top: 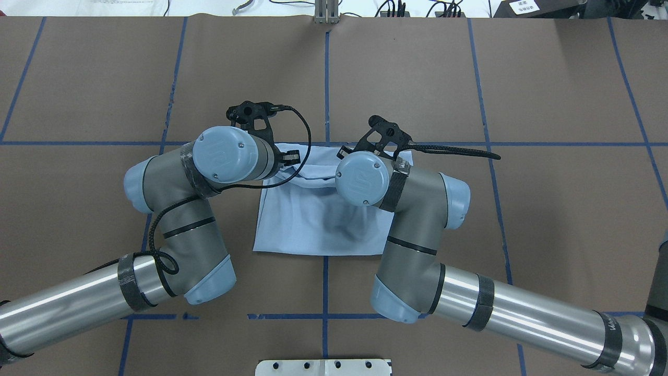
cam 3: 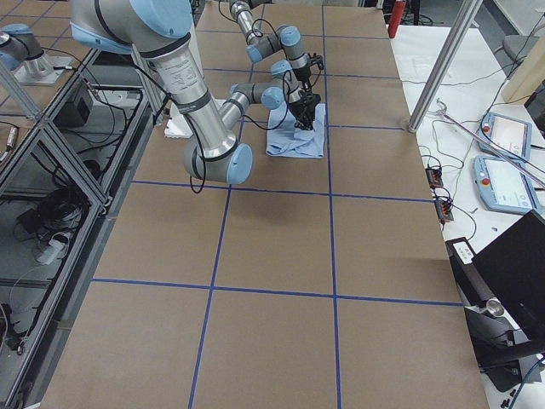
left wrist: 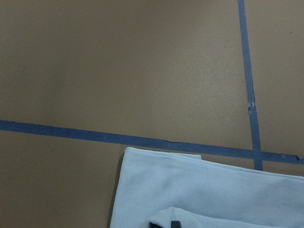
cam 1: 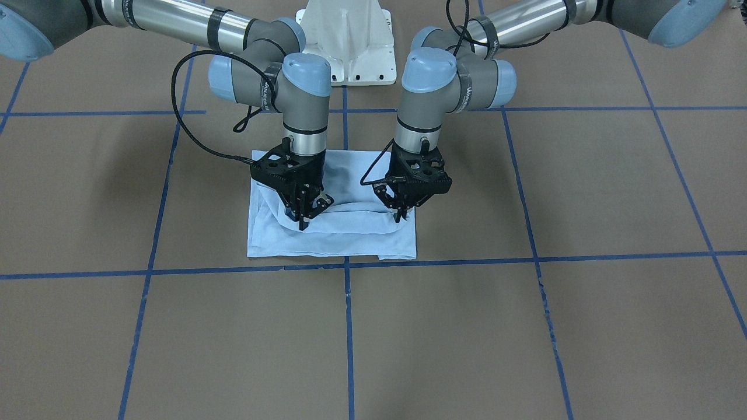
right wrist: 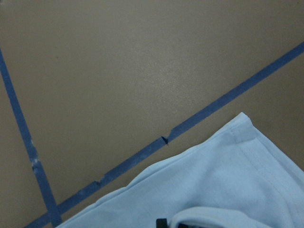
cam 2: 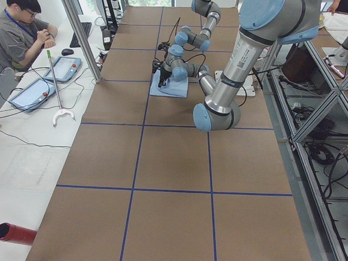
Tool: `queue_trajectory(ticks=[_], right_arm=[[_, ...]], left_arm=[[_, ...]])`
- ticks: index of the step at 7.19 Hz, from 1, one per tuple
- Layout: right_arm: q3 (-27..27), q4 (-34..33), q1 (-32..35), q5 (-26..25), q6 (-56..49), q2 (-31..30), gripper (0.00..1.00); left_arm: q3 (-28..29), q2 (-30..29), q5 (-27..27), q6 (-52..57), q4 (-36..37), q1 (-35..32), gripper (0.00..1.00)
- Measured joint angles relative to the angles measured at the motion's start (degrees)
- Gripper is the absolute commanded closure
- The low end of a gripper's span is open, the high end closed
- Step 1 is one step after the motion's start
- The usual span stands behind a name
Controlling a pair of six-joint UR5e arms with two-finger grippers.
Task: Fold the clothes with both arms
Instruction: 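Open both grippers and lift them away from the folded shirt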
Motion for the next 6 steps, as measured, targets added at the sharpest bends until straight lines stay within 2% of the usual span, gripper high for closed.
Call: queue_trajectory(ticks=[2,4,6], right_arm=[[0.89,0.09,1.75,2.66,-6.11,-0.03,0.00],[5.07,-0.07,2.25,6.57,-14.01,-1.17,0.00],[5.25,-0.16,-2.25,3.66,-19.51,-1.15,0.00]], left_arm=[[-0.83,0.42,-0.85,7.75,-0.25,-2.35,0.00],[-1.77,1.88,-6.15,17.25,-1.18,-7.36,0.00],[-2.19,4.12,-8.86,20.49,-4.29,-9.28,0.00]])
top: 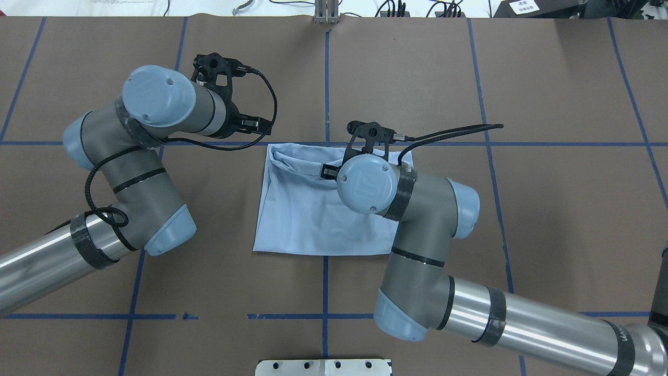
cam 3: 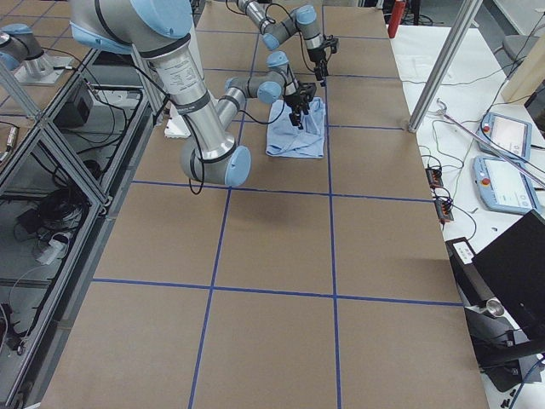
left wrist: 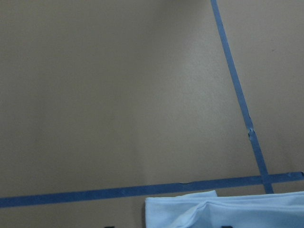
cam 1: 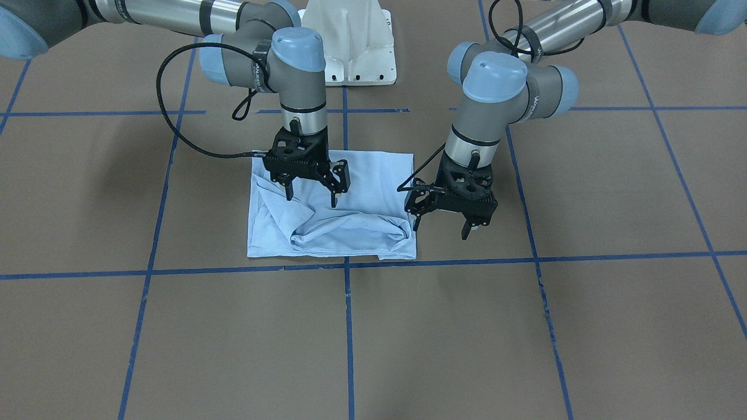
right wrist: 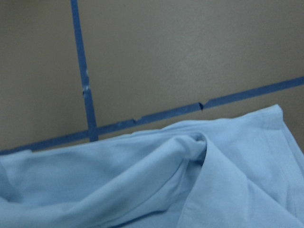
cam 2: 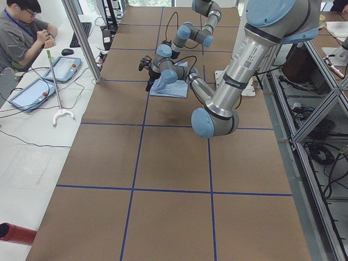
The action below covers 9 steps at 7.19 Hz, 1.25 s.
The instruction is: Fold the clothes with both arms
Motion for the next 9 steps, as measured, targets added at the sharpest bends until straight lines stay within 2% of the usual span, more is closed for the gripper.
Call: queue_trajectory(ticks=[1,3,6,8,9], right_arm=[[-1.95,0.01,-1.62,-2.41,-2.38,0.45,0.00],[-5.92,-0.01,-1.18,-4.13,-5.09,1.77,0.00],[-12.93,0.01,6.26,-4.43,-13.63,2.26,0.00],[-16.54,1.33,13.86,-2.19,-22.33,2.20,0.00],[-16.74,4.32,16.26,1.85,-24.54,2.31,0.00]], left_arm=[[-0.03,0.52,-0.28,0.08,-0.73,-0.14,0.00],[-0.18,0.84,-0.40,-0.03,-1.10,-0.22,0.00],[-0.33,0.93,-0.42,-0.34,-1.15,-0.24,0.00],[-0.46,0.94,-0.42,-1.88,-1.15,-0.20,0.00],[-0.56,0.94,-0.44,-2.28,-1.15,-0.17,0.00]])
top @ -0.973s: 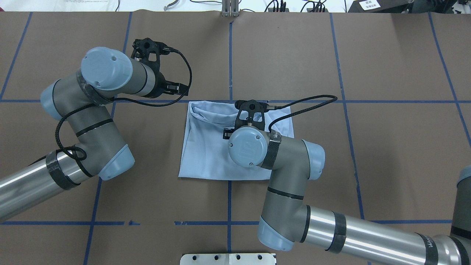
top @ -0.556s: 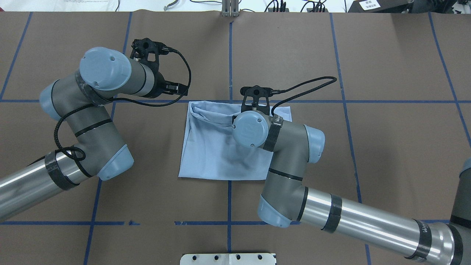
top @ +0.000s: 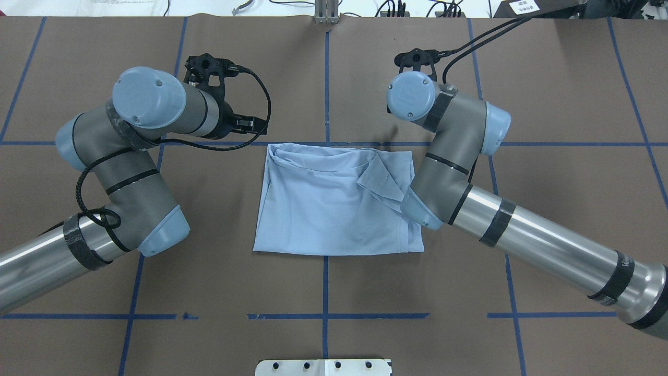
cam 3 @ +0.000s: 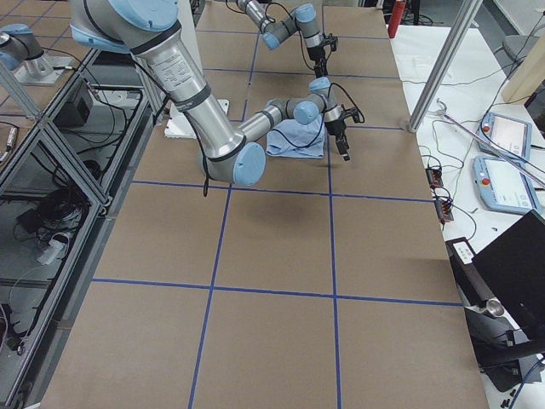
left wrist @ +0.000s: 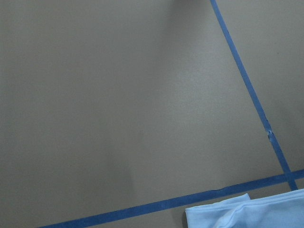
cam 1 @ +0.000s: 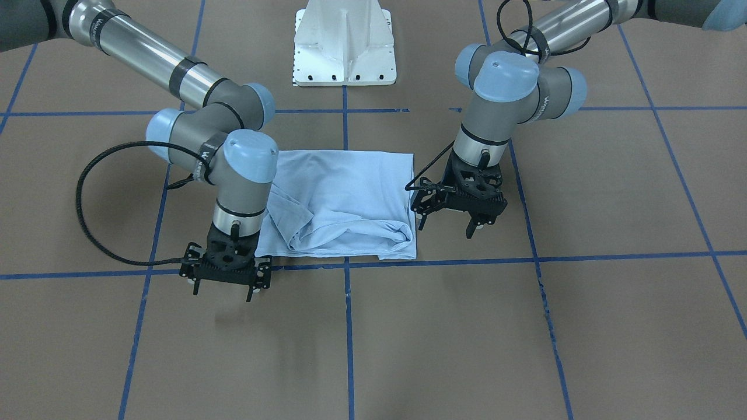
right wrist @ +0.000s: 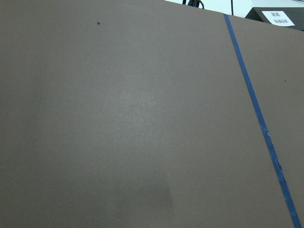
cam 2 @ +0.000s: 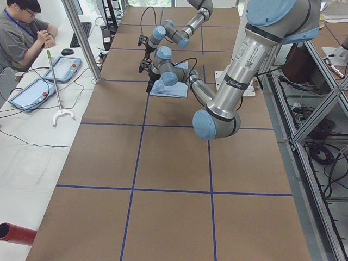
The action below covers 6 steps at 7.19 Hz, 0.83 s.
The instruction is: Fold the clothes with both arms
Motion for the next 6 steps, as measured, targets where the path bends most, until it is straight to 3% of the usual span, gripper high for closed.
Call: queue_trajectory(ticks=[2,3,5,6], right_arm=[[4.89,2.07,-1.51,5.05,3.97,0.08,0.00],[9.28,-1.86,-4.33,4.69,6.97,-0.11,0.00],[16.86,-14.04,-11.82,-1.30,9.13,-0.89,0.00],[17.45,-16.70,-15.00,-4.33,9.35,-1.35,0.00]], left_arm=[[-0.04,0.26,-0.05,-0.02,-0.06,0.04,0.00],[0.00,0.37,-0.06,0.08,-0.08,0.07,0.00],[0.24,0.43,-0.01,0.20,-0.09,0.10,0.00],[0.28,0.43,0.00,0.12,-0.09,0.13,0.00]])
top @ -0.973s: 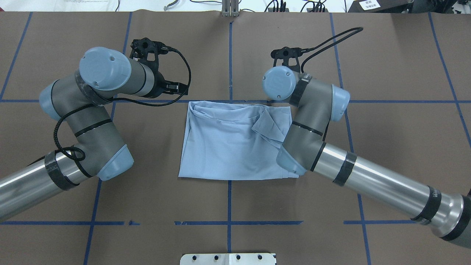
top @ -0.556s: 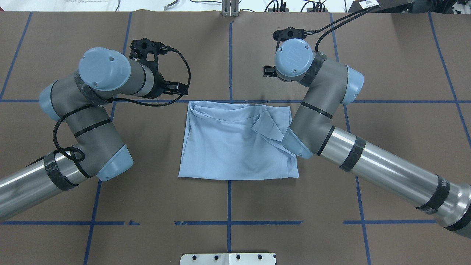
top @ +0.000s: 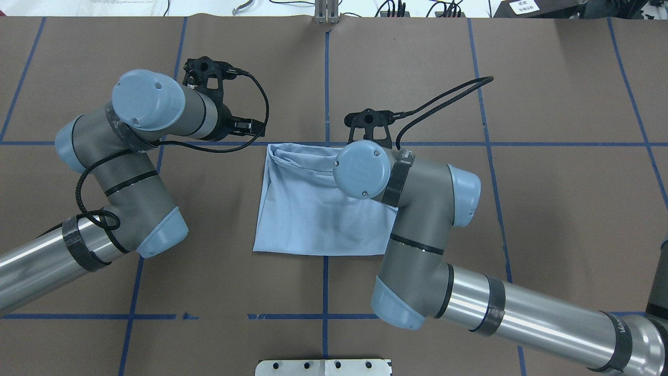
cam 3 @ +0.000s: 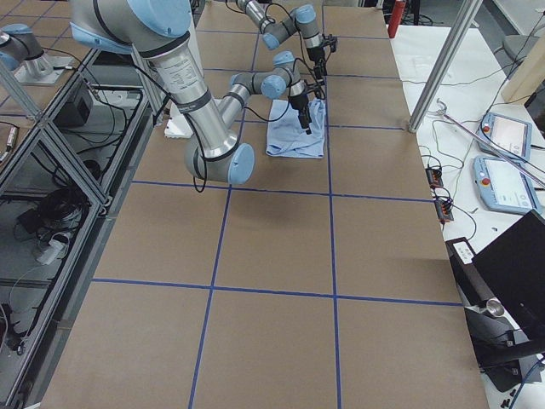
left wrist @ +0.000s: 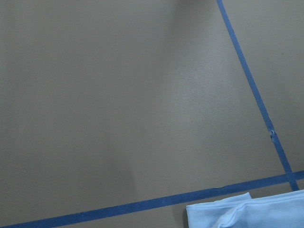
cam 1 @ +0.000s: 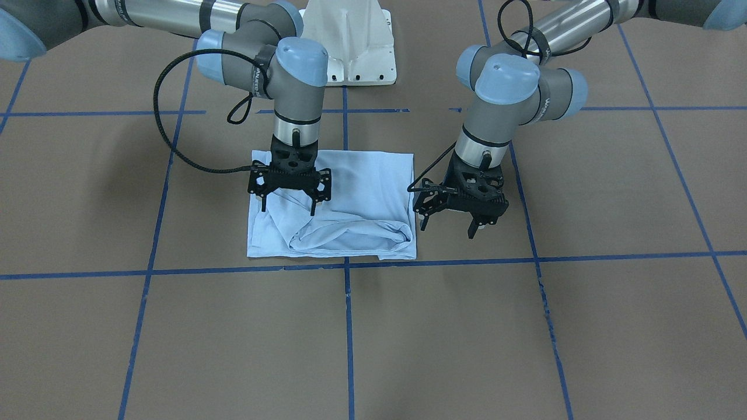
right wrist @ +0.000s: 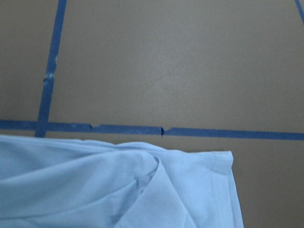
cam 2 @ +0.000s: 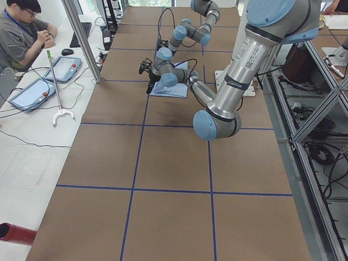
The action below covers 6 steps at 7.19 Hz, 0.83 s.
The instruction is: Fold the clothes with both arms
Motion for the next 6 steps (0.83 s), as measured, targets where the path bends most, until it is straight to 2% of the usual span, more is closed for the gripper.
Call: queue_trajectory(ticks=[1,3,5,6], right_arm=[[-1.21,-0.99,-1.75,-2.06,-0.03,0.25,0.01],[-5.96,-1.45,-2.74,-5.49,-1.33,2.55,0.20],[-8.03,-1.55,-2.88,-7.49,-4.09,3.57,0.23],[-8.34,-1.58,-3.00,-7.79,-4.90,3.63,0.32]], left_arm=[[0.01,0.00,-0.01,-0.09,0.00,0.03,0.00],[-0.12,0.09,0.00,-0.22,-0.02,0.06,0.00],[-0.20,0.30,0.01,-0.34,-0.83,0.12,0.00],[-0.20,0.33,0.02,-0.35,-1.07,0.13,0.00]])
